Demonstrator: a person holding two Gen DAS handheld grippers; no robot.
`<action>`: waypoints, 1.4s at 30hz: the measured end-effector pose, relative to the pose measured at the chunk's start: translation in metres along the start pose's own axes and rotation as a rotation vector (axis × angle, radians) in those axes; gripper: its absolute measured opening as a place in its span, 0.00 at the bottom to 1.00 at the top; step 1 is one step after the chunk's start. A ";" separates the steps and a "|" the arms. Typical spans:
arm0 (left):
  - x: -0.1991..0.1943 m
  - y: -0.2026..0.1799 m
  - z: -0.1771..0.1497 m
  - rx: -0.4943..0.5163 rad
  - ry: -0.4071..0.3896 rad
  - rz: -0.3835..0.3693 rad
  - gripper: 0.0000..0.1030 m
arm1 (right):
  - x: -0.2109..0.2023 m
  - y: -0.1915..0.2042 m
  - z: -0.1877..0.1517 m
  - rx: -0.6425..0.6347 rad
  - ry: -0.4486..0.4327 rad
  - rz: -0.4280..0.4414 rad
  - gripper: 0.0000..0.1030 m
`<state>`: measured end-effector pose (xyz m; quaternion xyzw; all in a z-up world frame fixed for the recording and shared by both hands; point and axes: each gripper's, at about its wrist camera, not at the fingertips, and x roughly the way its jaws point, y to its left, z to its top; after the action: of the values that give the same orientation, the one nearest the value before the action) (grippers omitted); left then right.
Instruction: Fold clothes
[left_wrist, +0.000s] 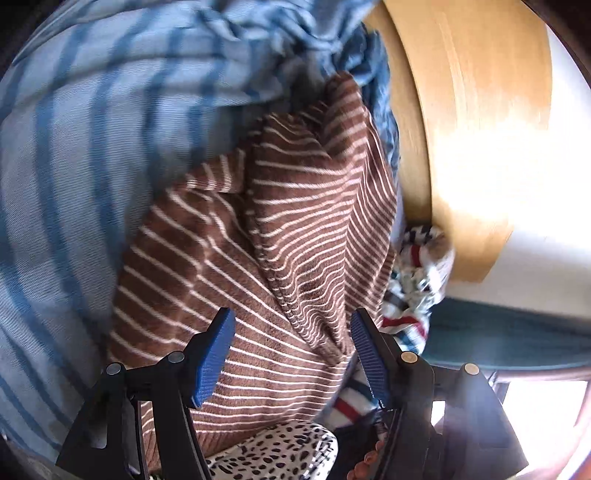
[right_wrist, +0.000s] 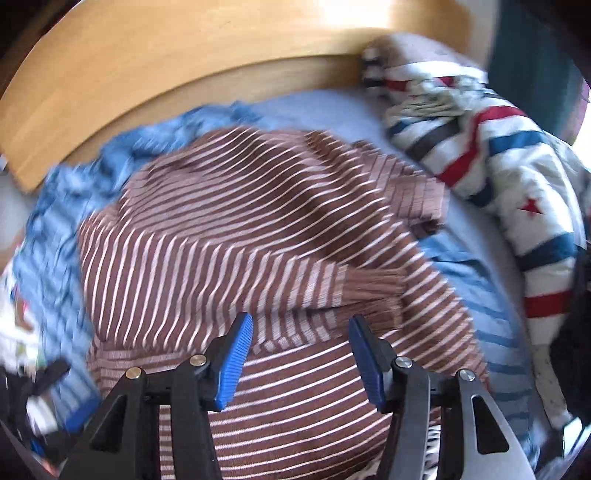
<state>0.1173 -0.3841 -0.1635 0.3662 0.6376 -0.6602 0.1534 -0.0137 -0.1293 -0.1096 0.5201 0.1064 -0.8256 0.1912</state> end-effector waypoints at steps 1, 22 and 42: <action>0.005 -0.007 0.001 0.033 -0.009 0.044 0.64 | 0.004 0.005 -0.006 -0.021 0.014 0.015 0.57; 0.165 -0.062 -0.019 0.962 -0.487 0.763 1.00 | 0.021 -0.043 -0.014 0.232 -0.113 -0.107 0.73; 0.179 -0.062 -0.011 0.974 -0.474 0.718 1.00 | 0.010 -0.053 -0.022 0.346 -0.090 -0.007 0.75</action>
<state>-0.0433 -0.3182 -0.2390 0.4285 0.0521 -0.8443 0.3174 -0.0219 -0.0750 -0.1295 0.5075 -0.0441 -0.8546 0.1006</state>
